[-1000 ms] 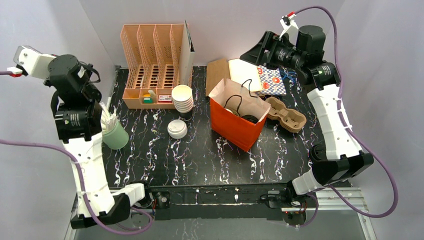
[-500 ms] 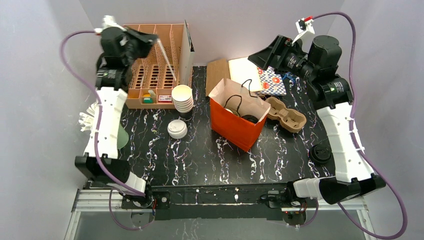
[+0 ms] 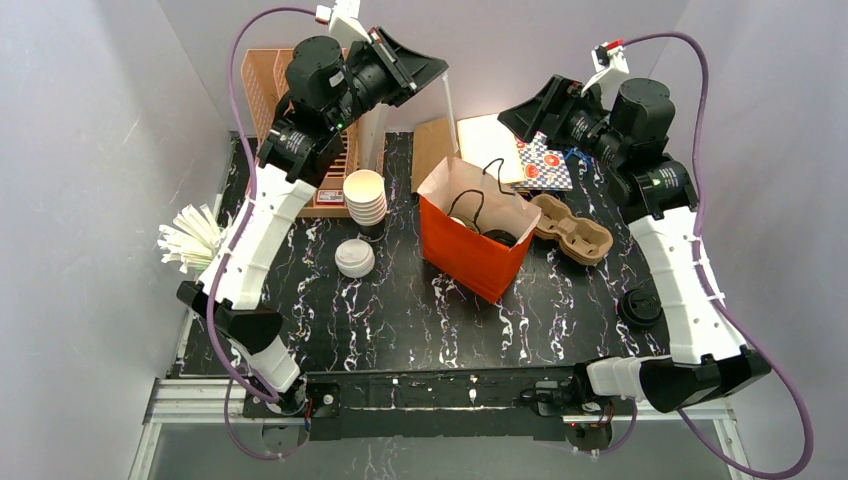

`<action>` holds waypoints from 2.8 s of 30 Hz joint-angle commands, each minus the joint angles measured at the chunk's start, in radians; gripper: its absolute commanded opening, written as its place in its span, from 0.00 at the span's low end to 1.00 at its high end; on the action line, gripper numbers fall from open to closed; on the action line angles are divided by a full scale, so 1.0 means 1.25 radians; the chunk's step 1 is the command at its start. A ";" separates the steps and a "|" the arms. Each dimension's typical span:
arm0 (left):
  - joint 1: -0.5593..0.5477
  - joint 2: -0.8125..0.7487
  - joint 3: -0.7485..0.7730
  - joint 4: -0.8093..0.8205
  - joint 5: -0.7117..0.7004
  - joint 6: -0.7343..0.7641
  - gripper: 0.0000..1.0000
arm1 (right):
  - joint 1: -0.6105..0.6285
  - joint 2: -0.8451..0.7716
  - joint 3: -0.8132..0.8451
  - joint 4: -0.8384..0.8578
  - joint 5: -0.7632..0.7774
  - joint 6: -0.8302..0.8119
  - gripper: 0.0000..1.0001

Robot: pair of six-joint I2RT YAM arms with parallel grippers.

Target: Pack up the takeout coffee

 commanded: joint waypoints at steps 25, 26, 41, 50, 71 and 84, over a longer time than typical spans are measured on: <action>-0.067 -0.127 -0.212 0.043 0.105 0.028 0.00 | 0.001 -0.088 -0.070 0.064 0.113 -0.049 0.93; -0.070 -0.127 -0.217 0.043 0.105 0.025 0.00 | 0.001 -0.089 -0.069 0.063 0.115 -0.049 0.93; -0.172 -0.206 -0.331 -0.152 -0.217 0.109 0.57 | 0.002 -0.151 -0.112 0.033 0.118 -0.052 0.93; -0.166 -0.174 -0.179 -0.442 -0.588 0.292 0.98 | 0.001 -0.200 -0.144 -0.071 0.227 -0.089 0.96; 0.250 -0.418 -0.732 -0.361 -0.450 0.213 0.98 | -0.121 -0.198 -0.476 -0.058 0.450 -0.044 0.98; 0.289 -0.483 -1.114 0.159 -0.533 0.360 0.98 | -0.133 -0.248 -0.942 0.525 0.371 -0.276 0.98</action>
